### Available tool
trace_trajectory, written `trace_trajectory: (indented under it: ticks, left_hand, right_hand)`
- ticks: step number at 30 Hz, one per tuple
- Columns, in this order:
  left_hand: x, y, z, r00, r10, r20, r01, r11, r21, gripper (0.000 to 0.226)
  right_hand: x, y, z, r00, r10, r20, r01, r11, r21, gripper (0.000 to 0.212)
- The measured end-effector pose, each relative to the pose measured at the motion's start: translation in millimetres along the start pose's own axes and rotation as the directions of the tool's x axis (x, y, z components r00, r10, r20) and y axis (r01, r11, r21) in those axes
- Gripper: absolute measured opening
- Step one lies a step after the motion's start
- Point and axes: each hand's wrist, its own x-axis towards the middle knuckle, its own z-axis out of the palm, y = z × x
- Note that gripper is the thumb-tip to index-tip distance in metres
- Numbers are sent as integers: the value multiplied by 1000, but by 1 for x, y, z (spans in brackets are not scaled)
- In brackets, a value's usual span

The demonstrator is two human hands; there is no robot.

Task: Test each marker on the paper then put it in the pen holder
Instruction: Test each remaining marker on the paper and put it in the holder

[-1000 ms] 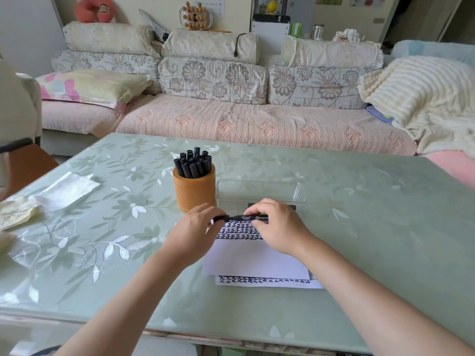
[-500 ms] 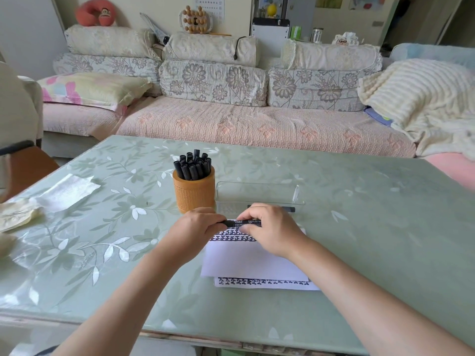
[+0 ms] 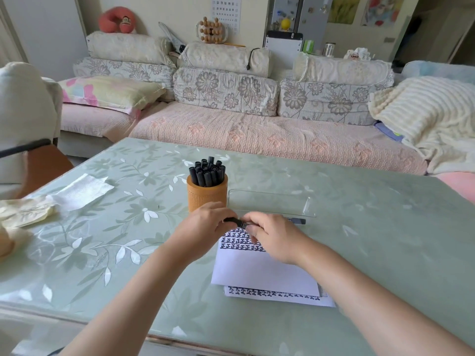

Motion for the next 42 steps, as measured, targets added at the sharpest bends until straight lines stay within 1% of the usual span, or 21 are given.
trace_trajectory:
  ticks: [2,5,6,8,10,12,14,17,20,22,24,27,28,29,31,32,33,35,37,39,42]
  left_hand:
    - [5,-2,-4,997,-15,-79,15,1000,-9,15]
    - [12,-8,-11,968,-41,-248,38,999,-20,20]
    - [16,-12,-14,948,-58,-314,54,998,-20,22]
    - [22,-21,-18,892,-133,-431,133,991,-30,29]
    - [29,-30,-21,836,-210,-507,216,975,-48,39]
    - [33,-40,-22,814,-307,-493,302,949,-93,51]
    - [37,-49,-22,814,-412,-411,371,911,-178,63]
    - [40,-59,-19,834,-469,-290,400,877,-267,75]
    - [45,-62,-16,847,-484,-221,413,860,-298,78]
    - [48,-61,-15,845,-495,-200,424,850,-314,74]
    - [50,-61,-16,844,-496,-206,414,845,-338,67]
    - [52,-63,-16,838,-486,-247,381,846,-372,59]
    - [52,-64,-16,837,-484,-255,375,847,-377,57]
    - [52,-64,-16,833,-486,-263,373,846,-381,56]
    - [53,-67,-17,823,-495,-278,372,840,-394,57]
    - [53,-68,-18,818,-498,-288,368,838,-403,57]
    - [54,-69,-17,812,-500,-300,362,835,-414,57]
    - [55,-72,-16,810,-493,-317,344,838,-423,59]
    - [56,-71,-14,823,-487,-292,345,838,-424,61]
    - [57,-69,-12,836,-489,-250,358,830,-427,59]
    - [60,-68,-11,833,-495,-247,347,816,-462,61]
  right_hand:
    - [8,-2,-1,999,10,-48,-8,999,40,16]
    - [20,-3,0,981,28,-191,-12,996,85,17]
    - [24,-3,-2,971,39,-237,-14,994,105,17]
    - [32,-5,-7,945,60,-322,-1,983,182,11]
    - [44,-7,-14,900,82,-429,36,965,260,5]
    - [57,-10,-21,839,124,-530,85,932,353,4]
    - [72,-15,-26,792,178,-584,125,889,440,4]
    - [94,-21,-27,765,208,-610,151,862,483,7]
    - [113,-26,-22,776,191,-601,136,880,456,8]
    - [124,-25,-16,812,196,-549,78,897,436,6]
    - [134,-23,-10,851,198,-485,22,912,411,7]
    - [146,-23,-6,874,185,-449,-42,950,309,10]
    - [148,-25,-7,873,180,-452,-58,961,272,16]
    - [148,-27,-9,870,165,-464,-62,971,230,26]
    - [145,-32,-14,878,93,-469,-27,989,147,51]
    - [144,-34,-17,895,47,-443,-2,995,100,60]
    - [144,-35,-19,915,10,-403,12,999,53,64]
    - [147,-35,-19,950,-11,-312,13,1000,4,61]
    - [150,-33,-18,975,6,-224,-1,1000,23,51]
    - [152,-30,-12,989,35,-142,-22,995,95,47]
    - [152,-25,-4,990,77,-114,-45,966,254,48]
